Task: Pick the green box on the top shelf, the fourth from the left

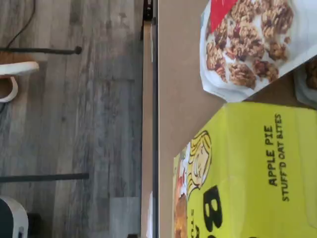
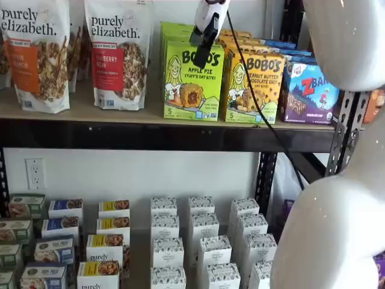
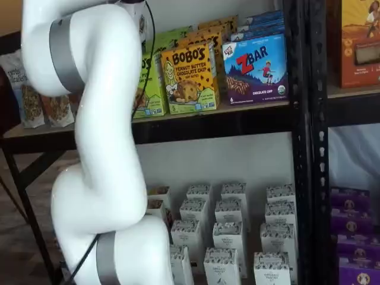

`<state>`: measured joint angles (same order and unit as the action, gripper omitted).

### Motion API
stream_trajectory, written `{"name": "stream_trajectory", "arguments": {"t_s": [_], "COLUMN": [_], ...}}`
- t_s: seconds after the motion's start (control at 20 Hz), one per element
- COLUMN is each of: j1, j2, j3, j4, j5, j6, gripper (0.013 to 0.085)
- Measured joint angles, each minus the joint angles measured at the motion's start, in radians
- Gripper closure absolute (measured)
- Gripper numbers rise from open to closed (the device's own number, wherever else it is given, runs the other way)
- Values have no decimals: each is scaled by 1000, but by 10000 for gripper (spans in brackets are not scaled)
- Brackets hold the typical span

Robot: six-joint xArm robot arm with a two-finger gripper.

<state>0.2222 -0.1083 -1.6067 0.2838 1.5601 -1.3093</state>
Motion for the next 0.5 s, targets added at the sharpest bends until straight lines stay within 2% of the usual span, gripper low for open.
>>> {"name": "stream_trajectory", "arguments": {"t_s": [0.5], "j1": [11], "j2": [-10], "j3": [38], "j4": [-25], "j5": [-41], "j6": [2], "gripper": [130]}}
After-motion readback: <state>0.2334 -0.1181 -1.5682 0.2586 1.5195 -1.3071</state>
